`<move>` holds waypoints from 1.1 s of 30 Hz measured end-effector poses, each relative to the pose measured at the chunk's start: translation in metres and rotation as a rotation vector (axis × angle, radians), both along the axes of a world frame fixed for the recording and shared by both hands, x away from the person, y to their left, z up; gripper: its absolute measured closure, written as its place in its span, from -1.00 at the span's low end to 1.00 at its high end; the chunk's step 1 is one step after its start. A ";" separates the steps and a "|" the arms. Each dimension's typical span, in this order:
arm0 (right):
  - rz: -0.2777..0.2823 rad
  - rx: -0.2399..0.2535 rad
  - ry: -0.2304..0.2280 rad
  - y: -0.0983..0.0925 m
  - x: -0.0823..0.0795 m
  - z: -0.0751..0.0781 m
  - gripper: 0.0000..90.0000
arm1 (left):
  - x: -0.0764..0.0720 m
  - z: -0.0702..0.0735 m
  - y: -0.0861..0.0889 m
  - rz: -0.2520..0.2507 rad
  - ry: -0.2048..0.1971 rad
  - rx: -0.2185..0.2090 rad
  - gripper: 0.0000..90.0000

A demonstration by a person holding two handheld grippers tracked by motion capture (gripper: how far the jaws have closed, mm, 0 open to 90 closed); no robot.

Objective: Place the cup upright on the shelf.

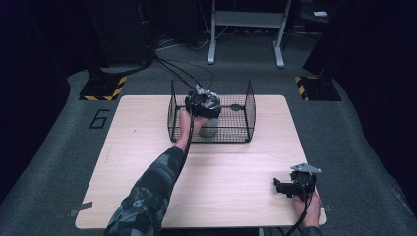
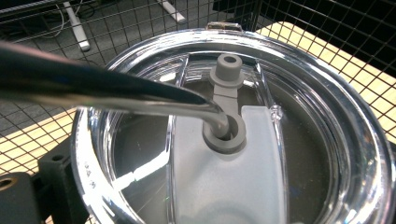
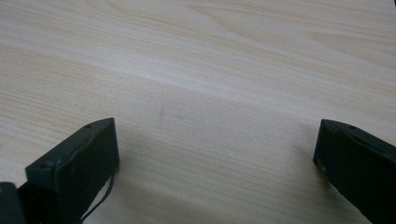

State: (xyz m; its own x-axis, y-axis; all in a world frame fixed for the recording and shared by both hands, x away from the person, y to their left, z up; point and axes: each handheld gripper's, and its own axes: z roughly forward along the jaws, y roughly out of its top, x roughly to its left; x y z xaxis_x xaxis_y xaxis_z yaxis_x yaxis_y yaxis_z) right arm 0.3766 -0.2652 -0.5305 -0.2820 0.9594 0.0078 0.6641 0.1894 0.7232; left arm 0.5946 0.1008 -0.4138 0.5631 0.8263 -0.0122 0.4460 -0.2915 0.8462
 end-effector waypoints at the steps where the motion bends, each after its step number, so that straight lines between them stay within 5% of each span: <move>1: 0.000 0.000 0.000 0.000 0.000 0.000 -1.00 | 0.000 0.000 0.000 -0.005 -0.001 0.007 -0.93; 20: 0.000 0.000 0.000 0.000 0.000 0.000 -1.00 | -0.008 0.007 0.006 -0.032 -0.029 0.018 -1.00; 33: 0.000 0.000 0.001 0.000 0.000 0.000 -1.00 | -0.026 0.020 0.020 -0.037 0.004 0.006 -1.00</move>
